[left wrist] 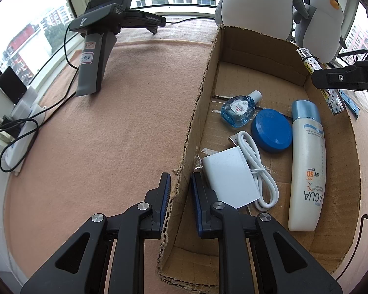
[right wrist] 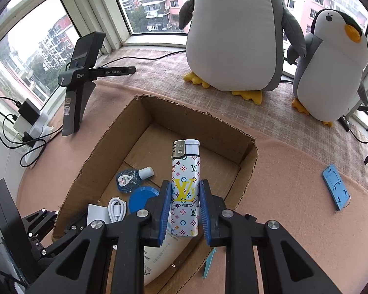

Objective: Organize rigid objects
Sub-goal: 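Carry the patterned lighter with the right gripper into the box and release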

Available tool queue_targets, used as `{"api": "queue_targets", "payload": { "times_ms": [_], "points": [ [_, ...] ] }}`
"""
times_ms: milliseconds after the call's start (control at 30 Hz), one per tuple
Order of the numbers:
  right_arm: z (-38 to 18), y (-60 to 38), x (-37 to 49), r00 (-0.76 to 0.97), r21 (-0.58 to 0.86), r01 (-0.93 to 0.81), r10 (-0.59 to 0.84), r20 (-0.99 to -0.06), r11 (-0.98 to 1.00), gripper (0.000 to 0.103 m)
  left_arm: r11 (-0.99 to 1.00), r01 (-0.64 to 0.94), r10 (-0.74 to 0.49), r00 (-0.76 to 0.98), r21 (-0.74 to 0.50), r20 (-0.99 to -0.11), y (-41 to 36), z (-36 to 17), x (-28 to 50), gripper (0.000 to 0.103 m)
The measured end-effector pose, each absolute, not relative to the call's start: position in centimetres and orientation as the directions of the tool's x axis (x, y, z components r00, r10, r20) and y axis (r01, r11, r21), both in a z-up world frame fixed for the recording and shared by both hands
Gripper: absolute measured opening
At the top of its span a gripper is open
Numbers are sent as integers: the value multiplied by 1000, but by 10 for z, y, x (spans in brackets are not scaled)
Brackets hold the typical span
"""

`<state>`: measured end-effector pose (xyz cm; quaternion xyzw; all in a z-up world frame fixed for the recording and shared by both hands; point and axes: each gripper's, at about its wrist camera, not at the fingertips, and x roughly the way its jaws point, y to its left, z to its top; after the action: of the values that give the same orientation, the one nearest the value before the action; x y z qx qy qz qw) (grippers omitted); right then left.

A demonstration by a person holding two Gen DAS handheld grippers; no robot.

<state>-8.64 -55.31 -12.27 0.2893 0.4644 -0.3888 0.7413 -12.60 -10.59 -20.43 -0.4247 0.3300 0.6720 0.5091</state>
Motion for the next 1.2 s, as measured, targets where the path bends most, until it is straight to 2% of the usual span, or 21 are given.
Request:
{"api": "queue_targets", "payload": {
  "times_ms": [167, 233, 267, 300, 367, 733, 1033, 1200],
  "points": [
    [-125, -553, -85, 266, 60, 840, -313, -912, 539, 21, -253, -967, 406, -116, 11, -907, -106, -204, -126, 16],
    [-123, -552, -85, 278, 67, 835, -314, -908, 546, 25, -244, -970, 407, -112, 10, -907, -106, -204, -126, 16],
    [-122, -551, -85, 288, 74, 833, -316, -904, 549, 39, -242, -970, 407, -112, 11, -907, -106, -204, -126, 16],
    [-119, -551, -86, 299, 80, 832, -323, -898, 549, 57, -241, -970, 407, -111, 11, -907, -106, -204, -126, 16],
    [-114, -548, -88, 326, 90, 828, -346, -880, 554, 68, -239, -971, 407, -110, 11, -907, -106, -204, -126, 16],
    [-106, -547, -108, 319, 69, 835, -378, -869, 546, 68, -165, -986, 414, -81, 12, -907, -105, -204, -126, 16],
    [-99, -559, -164, 295, 59, 869, -420, -858, 491, 68, -137, -990, 417, -68, 12, -906, -105, -204, -126, 16],
    [-107, -566, -197, 267, 77, 895, -389, -882, 440, 68, -115, -993, 418, -59, 12, -907, -105, -203, -126, 16]
  ]
}}
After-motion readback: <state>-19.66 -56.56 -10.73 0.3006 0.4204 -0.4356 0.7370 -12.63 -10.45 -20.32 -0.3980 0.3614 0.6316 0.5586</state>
